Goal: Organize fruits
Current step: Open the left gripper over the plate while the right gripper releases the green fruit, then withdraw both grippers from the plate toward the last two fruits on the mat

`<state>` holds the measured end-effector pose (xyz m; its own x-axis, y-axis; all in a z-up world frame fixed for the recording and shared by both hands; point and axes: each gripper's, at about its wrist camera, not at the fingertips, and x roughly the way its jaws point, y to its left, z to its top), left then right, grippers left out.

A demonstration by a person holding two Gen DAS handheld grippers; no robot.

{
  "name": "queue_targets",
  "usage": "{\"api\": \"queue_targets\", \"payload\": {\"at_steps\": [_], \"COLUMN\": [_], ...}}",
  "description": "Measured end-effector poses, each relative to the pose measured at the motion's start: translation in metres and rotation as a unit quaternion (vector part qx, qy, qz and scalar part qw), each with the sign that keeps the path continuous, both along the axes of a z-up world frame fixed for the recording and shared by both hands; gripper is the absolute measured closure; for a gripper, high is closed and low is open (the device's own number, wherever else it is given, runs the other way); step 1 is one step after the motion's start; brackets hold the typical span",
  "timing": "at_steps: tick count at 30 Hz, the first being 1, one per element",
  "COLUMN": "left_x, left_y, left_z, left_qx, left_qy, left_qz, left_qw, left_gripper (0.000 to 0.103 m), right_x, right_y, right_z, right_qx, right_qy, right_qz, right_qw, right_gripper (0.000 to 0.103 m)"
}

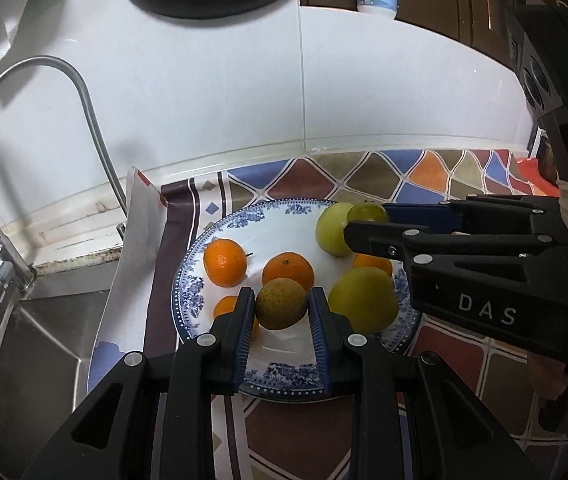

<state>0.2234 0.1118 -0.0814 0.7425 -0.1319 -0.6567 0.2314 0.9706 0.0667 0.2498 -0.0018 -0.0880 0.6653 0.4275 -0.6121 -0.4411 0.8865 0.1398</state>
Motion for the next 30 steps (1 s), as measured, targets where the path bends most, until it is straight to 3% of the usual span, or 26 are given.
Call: {"api": "queue_targets", "payload": {"at_steps": [9,19,30], "left_x": [0.005,-0.013,-0.056], "left_y": [0.002,0.007,-0.009], "left_z": [0.004,0.022,0.051], "left_qx": [0.001,-0.009,-0.023], "left_qy": [-0.010,-0.034,-0.070], "left_qz": [0.013,0.030,0.018], "left_qw": [0.9999,0.9989,0.9971], "left_gripper": [0.070,0.068,0.051], "right_x": [0.008,-0.022,-0.071], "right_y": [-0.003,-0.016,-0.041], "right_z": [-0.005,0.010,0.038], "right_qx": [0.007,0.001,0.004], "right_qy": [0.007,-0.018,-0.056], "right_qz": [-0.010,-0.029,-0.056], "right_qw": [1.000,0.999,0.997], "right_gripper": [0.067,0.067,0.064]}}
